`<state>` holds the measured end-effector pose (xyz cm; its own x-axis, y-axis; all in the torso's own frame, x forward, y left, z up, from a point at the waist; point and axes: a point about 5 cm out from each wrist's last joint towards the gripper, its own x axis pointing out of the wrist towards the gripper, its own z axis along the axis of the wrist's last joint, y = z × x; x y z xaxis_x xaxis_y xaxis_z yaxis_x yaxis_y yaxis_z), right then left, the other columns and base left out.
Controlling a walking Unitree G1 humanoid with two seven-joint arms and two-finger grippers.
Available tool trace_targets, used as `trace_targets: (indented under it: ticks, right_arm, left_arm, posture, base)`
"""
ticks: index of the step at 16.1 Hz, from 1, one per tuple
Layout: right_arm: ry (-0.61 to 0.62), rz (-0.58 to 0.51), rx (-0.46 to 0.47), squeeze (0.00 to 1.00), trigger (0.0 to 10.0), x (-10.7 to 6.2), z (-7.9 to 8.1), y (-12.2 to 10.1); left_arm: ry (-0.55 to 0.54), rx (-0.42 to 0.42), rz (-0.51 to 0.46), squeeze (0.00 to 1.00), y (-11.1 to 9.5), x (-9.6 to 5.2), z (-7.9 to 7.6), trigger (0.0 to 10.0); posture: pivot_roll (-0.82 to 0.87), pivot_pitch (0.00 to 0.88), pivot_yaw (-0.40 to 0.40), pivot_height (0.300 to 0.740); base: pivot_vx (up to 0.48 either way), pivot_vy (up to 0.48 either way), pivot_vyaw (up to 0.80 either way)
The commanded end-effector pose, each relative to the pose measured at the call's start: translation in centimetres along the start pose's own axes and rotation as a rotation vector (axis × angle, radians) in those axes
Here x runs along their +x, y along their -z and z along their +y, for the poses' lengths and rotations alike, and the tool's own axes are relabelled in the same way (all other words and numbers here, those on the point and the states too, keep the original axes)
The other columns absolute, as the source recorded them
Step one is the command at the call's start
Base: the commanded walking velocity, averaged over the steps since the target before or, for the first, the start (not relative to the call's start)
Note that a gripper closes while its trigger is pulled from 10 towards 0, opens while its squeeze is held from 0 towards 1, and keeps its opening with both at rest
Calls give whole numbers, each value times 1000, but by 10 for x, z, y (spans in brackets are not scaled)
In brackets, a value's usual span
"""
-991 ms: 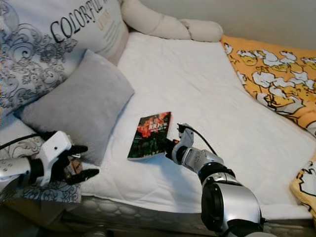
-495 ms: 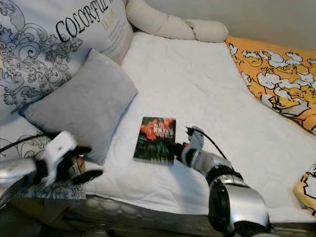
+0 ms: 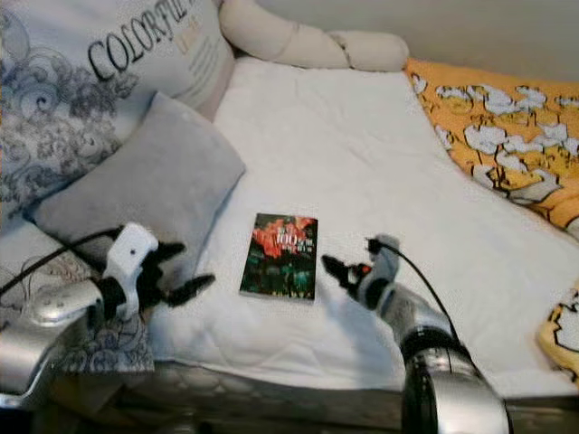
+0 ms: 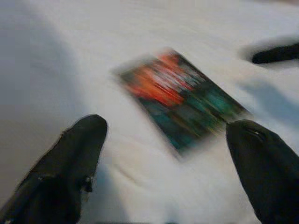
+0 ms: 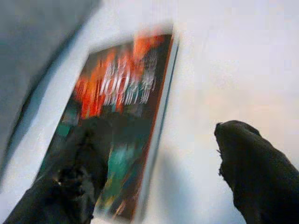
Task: Clean up the room
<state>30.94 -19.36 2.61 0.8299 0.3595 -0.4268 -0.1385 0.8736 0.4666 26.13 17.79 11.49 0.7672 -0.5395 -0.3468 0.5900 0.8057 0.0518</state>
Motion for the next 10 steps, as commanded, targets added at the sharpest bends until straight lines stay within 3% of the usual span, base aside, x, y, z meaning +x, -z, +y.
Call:
trace_targets:
  ticks: [1,2,3,5,6,8,10]
  right_arm:
    - [40,-111,-163,1000,10000,-7,3,-16]
    - [62,-150,-231,1000,10000,-13,5,-18]
    - [120,-280,-219,1000,10000,-29,12,-21]
    - [192,-372,-169,1000,10000,-44,15,-23]
    - [223,-412,-161,1000,10000,-56,20,-14]
    - [250,-397,-220,1000,10000,-63,25,3]
    - [281,-415,-174,1000,10000,-64,33,3]
  left_arm:
    - [-125,-15,-60,0,-6,0,5,10000]
    - [-175,-37,-87,0,-6,0,4,10000]
    - [-251,-81,-133,0,-6,-1,2,10000]
    - [-294,-113,-142,0,-4,-3,0,10000]
    - [-321,-74,-132,0,-2,-4,1,10000]
    - [-395,-73,-130,0,1,-10,8,10000]
    - [-425,-63,-113,0,4,-12,13,10000]
  posture:
    - [68,0,-35,740]
    - [64,0,-34,740]
    - [32,0,-33,740]
    - [38,0,-50,740]
    - [41,0,-61,740]
    - [49,0,-64,740]
    - [54,0,-64,740]
  base:
    - [0,0,0]
    - [0,0,0]
    - [0,0,0]
    - [0,0,0]
    - [0,-259,0]
    - [0,-261,0]
    - [0,-270,0]
